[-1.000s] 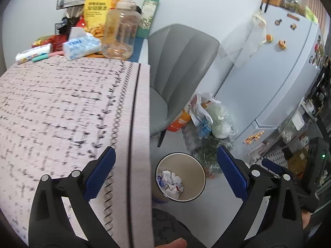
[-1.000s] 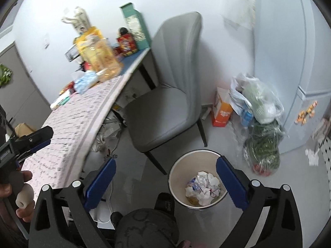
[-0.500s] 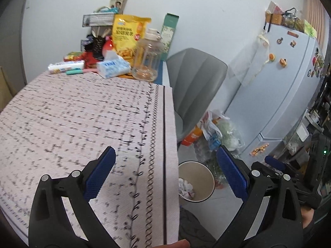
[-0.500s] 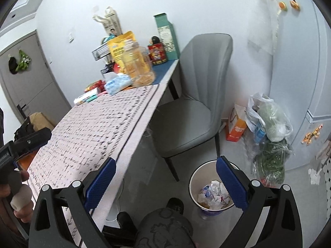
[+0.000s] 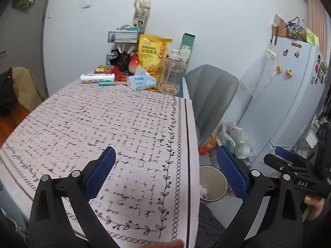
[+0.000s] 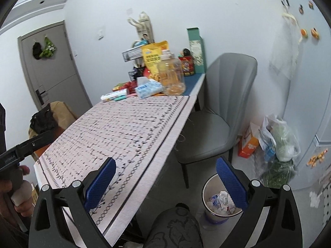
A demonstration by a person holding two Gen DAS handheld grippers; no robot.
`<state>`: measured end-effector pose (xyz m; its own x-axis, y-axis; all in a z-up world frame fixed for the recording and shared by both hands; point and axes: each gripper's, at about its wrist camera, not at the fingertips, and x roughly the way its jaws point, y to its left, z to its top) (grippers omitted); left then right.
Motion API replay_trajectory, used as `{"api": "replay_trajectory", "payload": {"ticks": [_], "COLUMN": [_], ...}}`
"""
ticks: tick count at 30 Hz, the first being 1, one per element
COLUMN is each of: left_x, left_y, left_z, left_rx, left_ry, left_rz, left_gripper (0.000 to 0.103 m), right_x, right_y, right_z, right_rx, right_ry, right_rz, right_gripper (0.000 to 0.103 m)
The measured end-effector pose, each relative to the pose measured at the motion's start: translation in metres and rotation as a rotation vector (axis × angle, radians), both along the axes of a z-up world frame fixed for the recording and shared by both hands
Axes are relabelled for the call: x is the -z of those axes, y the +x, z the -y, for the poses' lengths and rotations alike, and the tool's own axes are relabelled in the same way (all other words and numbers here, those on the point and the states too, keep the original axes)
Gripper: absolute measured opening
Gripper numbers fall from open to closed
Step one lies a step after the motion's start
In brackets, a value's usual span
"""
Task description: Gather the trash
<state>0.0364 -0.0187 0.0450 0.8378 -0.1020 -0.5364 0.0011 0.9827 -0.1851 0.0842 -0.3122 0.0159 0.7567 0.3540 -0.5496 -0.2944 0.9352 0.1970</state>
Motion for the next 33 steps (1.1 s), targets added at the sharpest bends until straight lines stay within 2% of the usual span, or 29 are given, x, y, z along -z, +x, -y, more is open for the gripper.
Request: {"api": "replay_trajectory", "payload": {"ticks": [11,18,33], "left_x": [-0.013,-0.011,-0.010], "left_y": [-0.037,-0.044,-0.056], "left_z": [-0.008,-0.012,-0.016], "left_rx": [-0.055,-0.077,-0.103], "left_ry": [0.001,-0.008,-0.017], "left_rz": [0.050,0.060,0.076], "left_gripper": [0.097,0.097,0.097], "right_x": [-0.018,-0.023,-0.023], "right_y": [-0.027,-0.035,-0.041], "right_z": [-0.016,-0.024,-0.023], "right_rx": [-0.049,-0.081,-0.062], "right_ry": [-0.011,-0.019,-0.013], "right_rz": [0.041,0.060,0.065], "right_gripper": [0.095,0.095,0.095]}}
